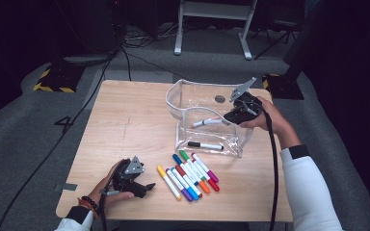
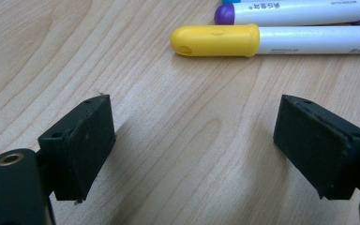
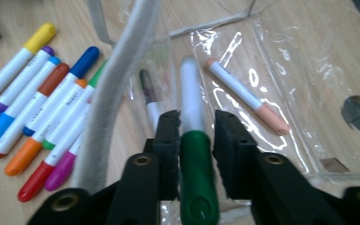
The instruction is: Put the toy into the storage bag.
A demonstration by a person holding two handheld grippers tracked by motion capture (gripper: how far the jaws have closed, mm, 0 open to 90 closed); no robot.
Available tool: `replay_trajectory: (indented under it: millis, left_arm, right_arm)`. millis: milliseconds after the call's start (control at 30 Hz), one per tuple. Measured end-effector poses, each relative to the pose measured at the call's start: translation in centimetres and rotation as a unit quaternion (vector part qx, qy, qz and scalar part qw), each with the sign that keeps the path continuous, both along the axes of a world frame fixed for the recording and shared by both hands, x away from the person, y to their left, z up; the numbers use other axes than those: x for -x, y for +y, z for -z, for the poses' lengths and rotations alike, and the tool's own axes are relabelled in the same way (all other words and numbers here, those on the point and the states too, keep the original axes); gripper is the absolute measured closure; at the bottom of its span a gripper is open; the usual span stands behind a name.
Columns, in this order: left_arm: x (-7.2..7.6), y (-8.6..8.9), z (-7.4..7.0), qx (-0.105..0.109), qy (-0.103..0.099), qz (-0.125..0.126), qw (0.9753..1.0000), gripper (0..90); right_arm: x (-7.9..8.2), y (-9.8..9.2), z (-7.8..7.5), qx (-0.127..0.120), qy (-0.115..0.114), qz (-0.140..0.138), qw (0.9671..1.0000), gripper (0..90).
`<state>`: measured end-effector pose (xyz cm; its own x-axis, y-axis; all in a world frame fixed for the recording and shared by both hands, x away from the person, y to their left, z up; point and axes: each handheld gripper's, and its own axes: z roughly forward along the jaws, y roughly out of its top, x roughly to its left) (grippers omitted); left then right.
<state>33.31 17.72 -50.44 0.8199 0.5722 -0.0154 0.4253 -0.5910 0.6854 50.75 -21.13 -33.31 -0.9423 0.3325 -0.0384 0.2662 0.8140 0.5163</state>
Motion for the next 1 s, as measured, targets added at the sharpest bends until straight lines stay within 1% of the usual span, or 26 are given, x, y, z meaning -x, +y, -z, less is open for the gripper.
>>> replay_trajectory:
  millis: [33, 67, 100, 133, 167, 200, 267, 300, 333, 367, 467, 533, 600, 667, 733, 767, 800, 833, 867, 900, 933, 967, 1000]
  left_arm:
    - [0.0, 0.0, 0.0, 0.0, 0.0, 0.0, 1.0, 13.2]
    - [0.0, 0.0, 0.0, 0.0, 0.0, 0.0, 1.0, 13.2]
    - [0.0, 0.0, 0.0, 0.0, 0.0, 0.0, 1.0, 13.2]
    - [0.0, 0.0, 0.0, 0.0, 0.0, 0.0, 1.0, 13.2]
    - [0.0, 0.0, 0.0, 0.0, 0.0, 0.0, 1.0, 13.2]
    - [0.0, 0.0, 0.0, 0.0, 0.0, 0.0, 1.0, 13.2]
    - [0.0, 0.0, 0.0, 0.0, 0.0, 0.0, 1.0, 13.2]
    - [0.0, 0.0, 0.0, 0.0, 0.0, 0.0, 1.0, 13.2]
    - [0.0, 0.0, 0.0, 0.0, 0.0, 0.0, 1.0, 13.2]
    - [0.0, 0.0, 0.0, 0.0, 0.0, 0.0, 1.0, 13.2]
    - [0.0, 0.0, 0.0, 0.0, 0.0, 0.0, 1.0, 13.2]
    - [0.0, 0.0, 0.0, 0.0, 0.0, 0.0, 1.0, 13.2]
    - [0.0, 0.0, 0.0, 0.0, 0.0, 0.0, 1.0, 13.2]
    - [0.0, 0.0, 0.0, 0.0, 0.0, 0.0, 1.0, 13.2]
    - [0.0, 0.0, 0.0, 0.0, 0.0, 0.0, 1.0, 13.2]
    - [0.0, 0.0, 0.0, 0.0, 0.0, 0.0, 1.0, 13.2]
    - [0.0, 0.0, 0.0, 0.0, 0.0, 0.0, 1.0, 13.2]
    - [0.0, 0.0, 0.0, 0.0, 0.0, 0.0, 1.0, 13.3]
    - [0.0, 0.0, 0.0, 0.0, 0.0, -0.001, 1.0, 13.2]
    - [0.0, 0.0, 0.0, 0.0, 0.0, -0.001, 1.0, 13.2]
    - [0.0, 0.0, 0.0, 0.0, 0.0, -0.001, 1.0, 13.2]
    - [0.0, 0.0, 0.0, 0.0, 0.0, -0.001, 1.0, 13.3]
    - [0.0, 0.0, 0.0, 0.0, -0.001, -0.001, 1.0, 13.3]
  right_arm:
    - [0.0, 0.0, 0.0, 0.002, -0.008, 0.004, 1.0, 65.9]
    - [0.1, -0.1, -0.1, 0.003, -0.012, 0.016, 0.9998, 65.4]
    - [0.0, -0.2, -0.1, 0.004, -0.021, 0.019, 0.9996, 64.5]
    - [0.0, -0.2, -0.1, 0.004, -0.021, 0.019, 0.9996, 64.5]
    - [0.1, -0.3, -0.2, 0.0, -0.025, 0.021, 0.9995, 62.7]
    - [0.2, -0.8, -0.6, -0.012, -0.043, 0.04, 0.9982, 58.9]
    - [0.3, -1.2, -0.9, -0.022, -0.054, 0.051, 0.997, 55.1]
    - [0.6, -1.5, -1.2, -0.027, -0.068, 0.06, 0.9955, 52.2]
    - [0.7, -1.7, -1.5, -0.033, -0.074, 0.065, 0.9946, 52.1]
    - [0.9, -2.0, -1.7, -0.045, -0.078, 0.068, 0.9936, 51.9]
    - [1.6, -3.0, -2.6, -0.073, -0.094, 0.091, 0.9886, 46.5]
    - [2.2, -3.7, -3.2, -0.086, -0.104, 0.098, 0.986, 44.3]
    - [2.8, -4.4, -3.6, -0.099, -0.117, 0.11, 0.982, 41.9]
    - [3.5, -5.3, -3.9, -0.121, -0.122, 0.122, 0.9775, 39.6]
    - [4.5, -6.0, -4.2, -0.131, -0.138, 0.128, 0.9733, 38.1]
    - [4.5, -6.0, -4.2, -0.131, -0.138, 0.128, 0.9733, 38.1]
    - [5.6, -7.0, -4.5, -0.145, -0.152, 0.134, 0.9685, 37.2]
    - [5.6, -7.0, -4.5, -0.145, -0.152, 0.134, 0.9685, 37.2]
    - [6.8, -7.9, -4.6, -0.157, -0.162, 0.141, 0.964, 36.6]
    - [7.1, -8.2, -4.6, -0.157, -0.163, 0.143, 0.9635, 36.3]
    - [7.8, -8.7, -4.5, -0.155, -0.171, 0.146, 0.9621, 36.2]
    - [7.8, -8.7, -4.5, -0.155, -0.171, 0.146, 0.9621, 36.2]
    - [8.9, -9.6, -4.3, -0.162, -0.178, 0.15, 0.959, 36.2]
